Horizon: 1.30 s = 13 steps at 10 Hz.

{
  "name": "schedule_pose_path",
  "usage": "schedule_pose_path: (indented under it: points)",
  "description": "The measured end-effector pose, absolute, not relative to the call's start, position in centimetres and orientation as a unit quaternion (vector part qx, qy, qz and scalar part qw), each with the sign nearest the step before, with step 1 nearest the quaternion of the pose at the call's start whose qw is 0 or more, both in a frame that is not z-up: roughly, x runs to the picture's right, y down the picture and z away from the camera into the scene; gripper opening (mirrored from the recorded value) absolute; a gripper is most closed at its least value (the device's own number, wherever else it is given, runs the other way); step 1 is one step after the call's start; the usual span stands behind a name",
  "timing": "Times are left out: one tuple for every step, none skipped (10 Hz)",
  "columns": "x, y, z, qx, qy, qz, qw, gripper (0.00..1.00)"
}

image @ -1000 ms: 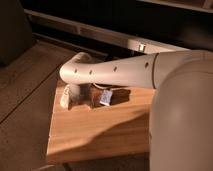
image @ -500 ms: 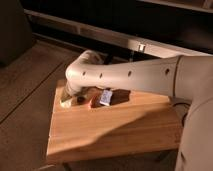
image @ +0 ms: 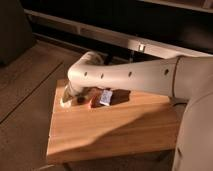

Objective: Drag the pepper across the table

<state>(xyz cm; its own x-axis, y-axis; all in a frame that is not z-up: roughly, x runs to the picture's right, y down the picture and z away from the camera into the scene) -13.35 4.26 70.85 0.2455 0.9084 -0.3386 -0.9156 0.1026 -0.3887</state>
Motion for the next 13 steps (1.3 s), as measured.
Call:
schedule_pose_path:
  points:
    - [-12.3,3.9,72.1,-0.261,0.012,0.644,0.719,0.65]
    - [-11.6,3.3,72.9,-0.254,0.010,0.669,0.699,0.65]
    - [-10.8,2.6,73.5,-0.245,0.005,0.696,0.675,0.65]
    - [-10.1,2.3,74.3,-0.237,0.005,0.719,0.653,0.65]
    - [-9.8,2.6,75.1,-0.235,0.009,0.736,0.634,0.65]
    - [-9.5,3.2,76.0,-0.235,0.019,0.748,0.621,0.65]
    - [-9.3,4.1,76.9,-0.237,0.030,0.753,0.613,0.65]
    - [-9.0,5.9,78.5,-0.243,0.054,0.753,0.609,0.65]
    - [-9.0,7.0,79.3,-0.248,0.070,0.749,0.610,0.65]
    - [-9.3,8.0,80.3,-0.253,0.088,0.740,0.617,0.65]
    - [-9.2,8.6,81.2,-0.257,0.106,0.731,0.623,0.65]
    - [-8.7,8.8,81.9,-0.256,0.117,0.729,0.624,0.65]
    - [-8.3,8.6,82.6,-0.256,0.126,0.726,0.625,0.65]
